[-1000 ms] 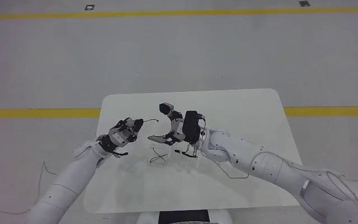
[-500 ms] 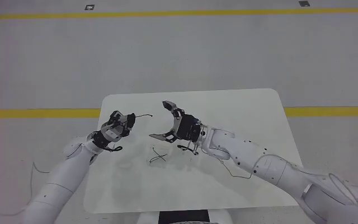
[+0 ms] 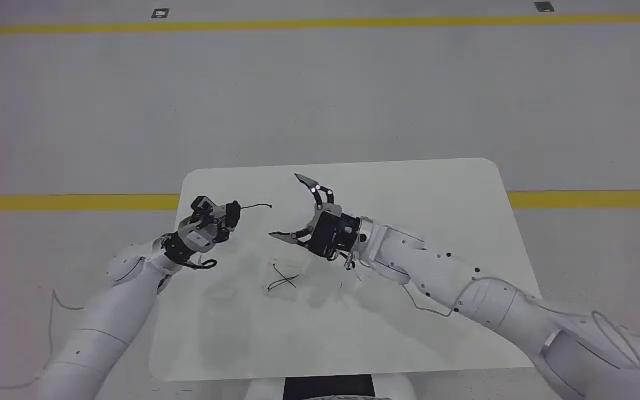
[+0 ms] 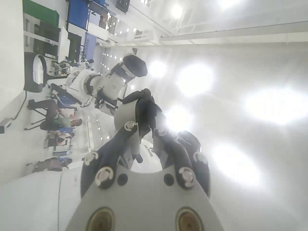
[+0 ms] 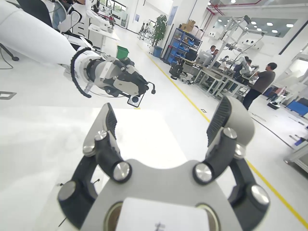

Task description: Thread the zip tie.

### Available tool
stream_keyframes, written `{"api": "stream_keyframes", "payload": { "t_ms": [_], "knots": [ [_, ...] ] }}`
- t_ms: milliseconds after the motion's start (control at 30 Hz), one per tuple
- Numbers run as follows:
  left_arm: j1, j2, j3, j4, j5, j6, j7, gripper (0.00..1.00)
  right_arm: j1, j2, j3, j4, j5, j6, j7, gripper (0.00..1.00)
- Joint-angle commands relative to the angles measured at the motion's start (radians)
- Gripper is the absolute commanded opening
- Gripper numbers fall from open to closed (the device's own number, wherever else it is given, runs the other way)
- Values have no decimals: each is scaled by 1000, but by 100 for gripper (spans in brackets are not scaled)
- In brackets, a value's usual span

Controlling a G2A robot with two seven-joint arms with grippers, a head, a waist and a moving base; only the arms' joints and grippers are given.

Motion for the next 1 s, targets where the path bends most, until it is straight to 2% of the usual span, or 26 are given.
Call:
{"api": "stream_keyframes", "payload": {
  "t_ms": [0, 33, 100, 167, 267, 333, 500, 533, 633, 767, 800, 867, 967],
  "knots": [
    [0, 0, 0, 0, 0, 0, 0, 0, 0, 0, 0, 0, 0, 0, 0, 100],
    [2, -2, 2, -7, 5, -2, 26, 0, 0, 0, 0, 0, 0, 0, 0, 100],
    [9, -2, -4, -7, 1, -10, 23, 0, 1, 0, 4, 1, -28, 8, 22, 100],
    [18, -2, -14, 2, 3, -25, 10, 0, 13, 1, 8, -18, -160, 39, 98, 100],
    [29, -2, -31, 14, 0, -45, -13, 0, 8, 1, 15, -50, -297, 70, 154, 100],
    [38, -1, -42, 17, 0, -60, -26, 0, 24, 3, 4, -59, -327, 78, 204, 100],
    [63, 1, -72, 17, 2, -80, -47, 0, 162, 18, -146, -55, -327, 161, 278, 100],
    [66, 1, -76, 16, 3, -82, -49, 0, 180, 21, -156, -55, -327, 171, 283, 100],
    [77, 1, -87, 9, 7, -86, -51, 0, 187, 27, -156, -64, -327, 160, 291, 100],
    [87, -1, -93, -3, 26, -103, -53, 0, 159, 32, -156, -70, -327, 147, 274, 100],
    [89, -1, -94, -5, 32, -108, -51, 0, 151, 32, -155, -70, -325, 125, 277, 100],
    [88, -3, -94, -7, 40, -111, -47, 0, 123, 32, -135, -59, -183, -12, 268, 100],
    [82, -5, -94, -3, 60, -126, -33, 0, 123, 32, -135, -59, -183, -12, 268, 100]
  ]
}}
